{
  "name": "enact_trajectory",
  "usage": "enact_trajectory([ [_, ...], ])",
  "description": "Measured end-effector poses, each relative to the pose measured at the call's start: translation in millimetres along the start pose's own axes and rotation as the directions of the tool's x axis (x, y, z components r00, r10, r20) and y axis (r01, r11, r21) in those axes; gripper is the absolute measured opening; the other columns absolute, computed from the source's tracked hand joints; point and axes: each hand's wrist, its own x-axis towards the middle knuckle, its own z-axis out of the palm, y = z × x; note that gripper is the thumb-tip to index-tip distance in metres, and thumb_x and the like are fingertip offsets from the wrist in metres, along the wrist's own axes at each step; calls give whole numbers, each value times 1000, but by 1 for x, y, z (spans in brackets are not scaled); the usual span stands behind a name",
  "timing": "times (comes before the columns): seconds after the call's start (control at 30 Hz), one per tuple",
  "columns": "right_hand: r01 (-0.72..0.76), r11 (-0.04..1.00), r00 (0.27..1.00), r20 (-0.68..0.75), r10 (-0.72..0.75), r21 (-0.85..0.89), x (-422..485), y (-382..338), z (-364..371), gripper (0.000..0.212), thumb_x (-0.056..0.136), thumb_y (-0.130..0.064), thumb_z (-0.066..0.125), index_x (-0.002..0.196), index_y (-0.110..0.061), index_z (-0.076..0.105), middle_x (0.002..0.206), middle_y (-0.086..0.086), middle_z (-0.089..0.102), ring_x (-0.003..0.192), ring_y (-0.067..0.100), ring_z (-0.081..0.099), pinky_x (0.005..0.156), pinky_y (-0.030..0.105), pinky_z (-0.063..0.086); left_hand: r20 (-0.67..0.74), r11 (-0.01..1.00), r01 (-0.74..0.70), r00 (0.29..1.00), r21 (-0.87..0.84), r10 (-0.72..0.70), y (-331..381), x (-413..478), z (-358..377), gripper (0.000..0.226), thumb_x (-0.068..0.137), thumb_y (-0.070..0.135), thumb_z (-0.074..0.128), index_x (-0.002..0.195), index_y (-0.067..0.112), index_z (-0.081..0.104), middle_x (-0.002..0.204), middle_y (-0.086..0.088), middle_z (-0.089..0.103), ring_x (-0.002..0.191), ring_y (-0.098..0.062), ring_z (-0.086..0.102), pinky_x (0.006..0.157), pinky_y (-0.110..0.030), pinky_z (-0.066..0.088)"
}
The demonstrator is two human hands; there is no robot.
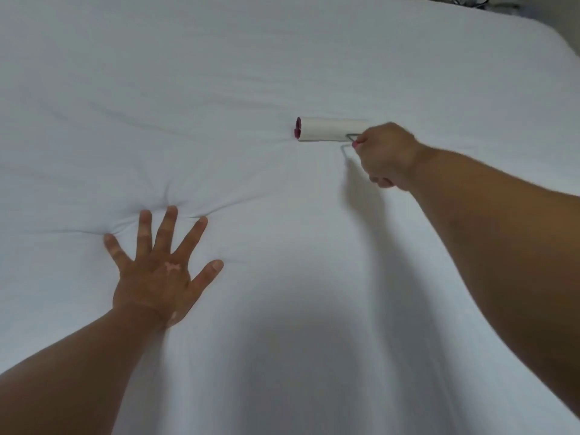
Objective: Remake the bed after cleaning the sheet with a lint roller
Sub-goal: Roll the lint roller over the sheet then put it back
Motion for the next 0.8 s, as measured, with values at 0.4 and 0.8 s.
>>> enact_trajectory([
  [0.4, 144, 988, 986, 94, -139, -46, -102, -12, 71, 36, 93, -10, 45, 129, -13, 53, 128, 15, 55, 119, 35, 54, 94, 37, 46, 176, 1000, 31, 984, 2, -31, -1, -3, -29, 88, 62, 95, -15, 142, 59, -28, 163, 12, -26, 152, -23, -20, 114, -71, -1],
  [0.8, 64, 997, 995, 76, -61, -34, -189, 47, 83, 27, 93, -17, 41, 117, -22, 54, 113, 10, 60, 92, 30, 55, 75, 32, 43, 240, 997, -26, 971, 70, 8, -10, -77, -41, 71, 91, 73, 4, 144, 46, -34, 161, 5, -33, 150, -31, -23, 113, -73, 2],
])
